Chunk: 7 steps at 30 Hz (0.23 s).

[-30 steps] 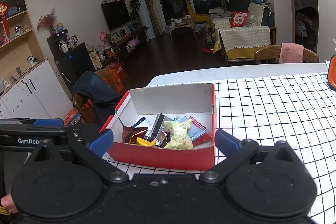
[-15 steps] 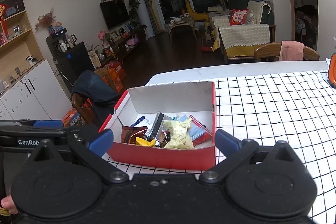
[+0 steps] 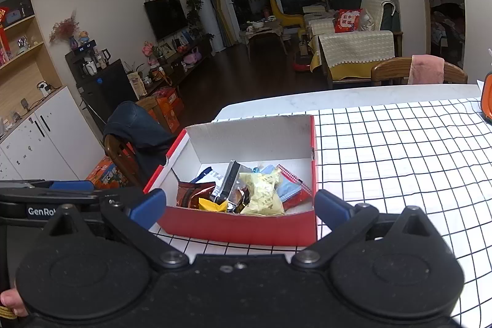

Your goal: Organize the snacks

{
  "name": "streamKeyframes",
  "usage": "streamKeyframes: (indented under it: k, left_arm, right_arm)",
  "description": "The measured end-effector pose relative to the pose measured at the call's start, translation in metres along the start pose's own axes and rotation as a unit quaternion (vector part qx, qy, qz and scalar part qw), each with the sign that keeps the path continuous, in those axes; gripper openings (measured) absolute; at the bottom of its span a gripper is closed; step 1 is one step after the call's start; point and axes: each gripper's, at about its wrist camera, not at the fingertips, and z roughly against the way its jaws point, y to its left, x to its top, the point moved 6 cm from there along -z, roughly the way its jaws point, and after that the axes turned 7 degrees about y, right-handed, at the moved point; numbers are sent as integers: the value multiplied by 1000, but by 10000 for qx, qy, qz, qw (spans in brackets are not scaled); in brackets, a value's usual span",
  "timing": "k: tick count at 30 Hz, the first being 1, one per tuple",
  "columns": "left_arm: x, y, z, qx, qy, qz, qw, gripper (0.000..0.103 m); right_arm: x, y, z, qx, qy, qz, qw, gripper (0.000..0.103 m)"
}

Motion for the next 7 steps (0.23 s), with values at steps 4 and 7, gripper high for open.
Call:
streamKeyframes:
  k: [4, 7]
  left_arm:
    - [0, -2, 1, -7, -4, 7, 10000, 101]
    - [-1, -4, 3, 19, -1, 20, 10000, 101]
  right_arm:
    - [0, 0, 0, 5, -1, 0, 10000, 103]
    - [-1, -1, 1, 36, 3, -12, 10000, 103]
